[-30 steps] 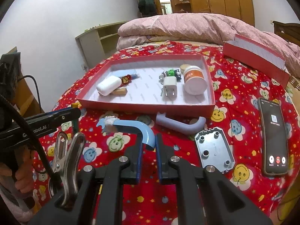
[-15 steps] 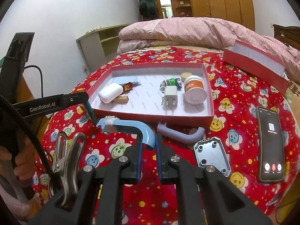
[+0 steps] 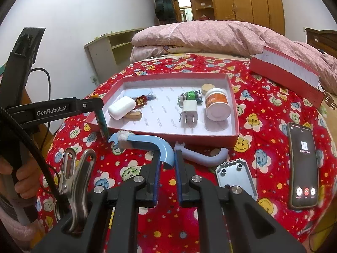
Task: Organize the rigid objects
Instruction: 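Lower the tube and handle into the tray and open both tools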
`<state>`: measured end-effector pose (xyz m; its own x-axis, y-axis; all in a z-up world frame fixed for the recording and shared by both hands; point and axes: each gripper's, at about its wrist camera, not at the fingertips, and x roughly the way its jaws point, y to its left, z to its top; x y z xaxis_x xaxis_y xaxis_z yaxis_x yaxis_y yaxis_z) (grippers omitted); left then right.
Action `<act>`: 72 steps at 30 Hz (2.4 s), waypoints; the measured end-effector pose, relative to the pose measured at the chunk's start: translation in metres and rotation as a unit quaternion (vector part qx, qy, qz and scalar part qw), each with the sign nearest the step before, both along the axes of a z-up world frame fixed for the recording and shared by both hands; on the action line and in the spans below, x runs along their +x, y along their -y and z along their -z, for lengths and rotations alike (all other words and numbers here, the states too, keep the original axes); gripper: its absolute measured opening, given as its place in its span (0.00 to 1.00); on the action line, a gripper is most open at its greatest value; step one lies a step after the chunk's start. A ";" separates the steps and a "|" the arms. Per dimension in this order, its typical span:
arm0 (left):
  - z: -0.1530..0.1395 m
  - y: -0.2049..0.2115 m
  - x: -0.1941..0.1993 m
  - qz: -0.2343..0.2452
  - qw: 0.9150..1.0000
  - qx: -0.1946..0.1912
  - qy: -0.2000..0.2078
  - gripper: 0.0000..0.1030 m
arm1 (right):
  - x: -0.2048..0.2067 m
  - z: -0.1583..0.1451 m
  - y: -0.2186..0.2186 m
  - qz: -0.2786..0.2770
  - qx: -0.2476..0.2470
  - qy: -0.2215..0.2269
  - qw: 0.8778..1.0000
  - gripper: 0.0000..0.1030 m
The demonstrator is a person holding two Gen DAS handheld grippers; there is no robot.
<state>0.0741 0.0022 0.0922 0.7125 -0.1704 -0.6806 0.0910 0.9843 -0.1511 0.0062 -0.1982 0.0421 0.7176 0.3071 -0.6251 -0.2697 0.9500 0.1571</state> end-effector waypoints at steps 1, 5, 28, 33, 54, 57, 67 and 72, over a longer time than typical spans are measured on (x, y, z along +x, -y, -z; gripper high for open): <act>-0.001 0.001 0.001 0.001 1.000 0.000 0.001 0.24 | 0.002 -0.001 0.001 0.001 -0.001 0.001 1.000 0.13; -0.008 0.003 0.010 -0.001 1.000 0.000 0.009 0.24 | 0.009 -0.008 0.004 0.005 0.004 0.005 1.000 0.13; 0.015 0.015 0.068 -0.010 0.999 0.033 -0.013 0.24 | 0.061 0.003 0.011 0.029 0.030 -0.019 0.999 0.13; 0.022 0.018 0.074 -0.009 0.999 0.043 -0.019 0.24 | 0.067 0.008 0.014 0.037 0.030 -0.023 0.999 0.13; 0.031 0.022 0.080 -0.017 0.997 0.072 -0.024 0.62 | 0.075 0.015 0.016 0.052 0.025 -0.027 0.998 0.20; 0.030 0.024 0.078 -0.018 0.996 0.081 -0.021 0.66 | 0.075 0.014 0.016 0.052 0.024 -0.024 0.998 0.30; 0.023 0.019 0.061 -0.025 0.995 0.094 -0.016 0.67 | 0.064 0.005 0.014 0.040 0.029 -0.007 0.999 0.39; 0.019 0.007 0.040 -0.034 0.995 0.093 -0.017 0.67 | 0.050 -0.002 0.010 0.017 0.032 0.000 0.999 0.40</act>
